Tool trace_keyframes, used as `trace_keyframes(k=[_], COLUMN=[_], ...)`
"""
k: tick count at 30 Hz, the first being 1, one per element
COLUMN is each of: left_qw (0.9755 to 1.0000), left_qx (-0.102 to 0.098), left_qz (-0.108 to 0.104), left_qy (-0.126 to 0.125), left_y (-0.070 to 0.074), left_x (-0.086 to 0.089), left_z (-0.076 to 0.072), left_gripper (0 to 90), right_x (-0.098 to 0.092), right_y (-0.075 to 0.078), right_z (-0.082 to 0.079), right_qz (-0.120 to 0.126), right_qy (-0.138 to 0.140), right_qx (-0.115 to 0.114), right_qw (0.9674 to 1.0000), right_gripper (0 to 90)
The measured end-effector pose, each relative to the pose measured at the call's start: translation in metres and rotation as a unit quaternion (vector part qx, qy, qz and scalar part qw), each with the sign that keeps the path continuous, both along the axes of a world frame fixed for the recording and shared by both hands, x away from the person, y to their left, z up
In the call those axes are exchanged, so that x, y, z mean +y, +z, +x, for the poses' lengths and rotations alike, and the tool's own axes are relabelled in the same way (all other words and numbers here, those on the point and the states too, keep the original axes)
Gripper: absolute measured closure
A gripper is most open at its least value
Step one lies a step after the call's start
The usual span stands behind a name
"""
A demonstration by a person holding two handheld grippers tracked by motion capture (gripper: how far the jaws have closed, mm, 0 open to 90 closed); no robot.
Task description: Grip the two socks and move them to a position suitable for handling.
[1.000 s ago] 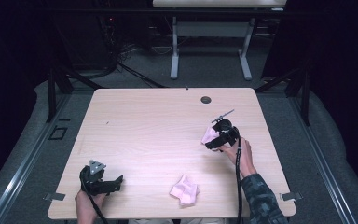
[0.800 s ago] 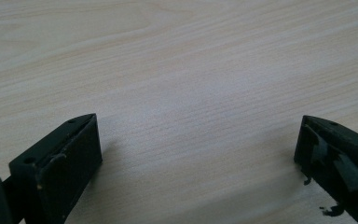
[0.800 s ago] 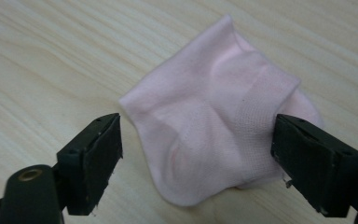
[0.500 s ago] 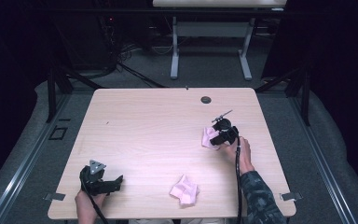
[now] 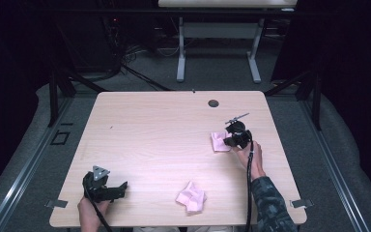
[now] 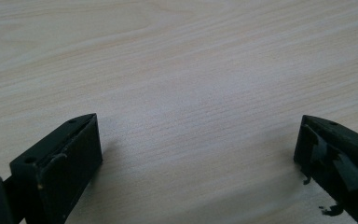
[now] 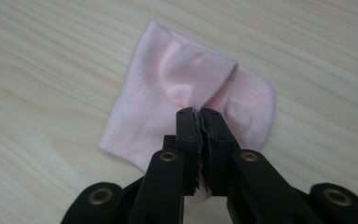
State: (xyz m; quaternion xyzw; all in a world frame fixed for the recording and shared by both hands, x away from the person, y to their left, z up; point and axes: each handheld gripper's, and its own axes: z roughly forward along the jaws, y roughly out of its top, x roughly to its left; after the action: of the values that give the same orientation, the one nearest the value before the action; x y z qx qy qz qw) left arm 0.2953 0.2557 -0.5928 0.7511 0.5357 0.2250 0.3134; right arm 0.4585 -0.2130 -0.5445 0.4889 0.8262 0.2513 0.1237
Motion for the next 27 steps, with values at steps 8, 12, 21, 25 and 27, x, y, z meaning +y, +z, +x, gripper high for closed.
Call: trace_keyframes(k=[8, 12, 21, 25, 27], left_qw=[1.0000, 1.0000, 1.0000, 1.0000, 1.0000], left_qx=[0.000, 0.000, 0.000, 0.000, 0.000], left_qz=[0.000, 0.000, 0.000, 0.000, 0.000], left_qy=[0.000, 0.000, 0.001, 0.001, 0.001], left_y=[0.000, 0.000, 0.000, 0.000, 0.000], left_x=[0.000, 0.000, 0.000, 0.000, 0.000], left_z=[0.000, 0.000, 0.000, 0.000, 0.000], left_gripper=[0.7, 0.7, 1.0, 1.1, 1.1], right_x=[0.009, 0.014, 0.043, 0.062, 0.072], right_y=[0.023, 0.035, 0.070, 0.076, 0.074], right_z=[-0.020, -0.030, -0.069, -0.081, -0.084], right_qz=[-0.003, 0.000, 0.028, 0.043, 0.052], right_qy=[0.034, 0.055, 0.130, 0.165, 0.182], right_qx=[-0.008, -0.010, -0.033, -0.028, -0.022], right_qw=[0.9994, 0.9984, 0.9906, 0.9850, 0.9817], right_gripper=[87.4, 87.4, 87.3, 87.2, 87.2])
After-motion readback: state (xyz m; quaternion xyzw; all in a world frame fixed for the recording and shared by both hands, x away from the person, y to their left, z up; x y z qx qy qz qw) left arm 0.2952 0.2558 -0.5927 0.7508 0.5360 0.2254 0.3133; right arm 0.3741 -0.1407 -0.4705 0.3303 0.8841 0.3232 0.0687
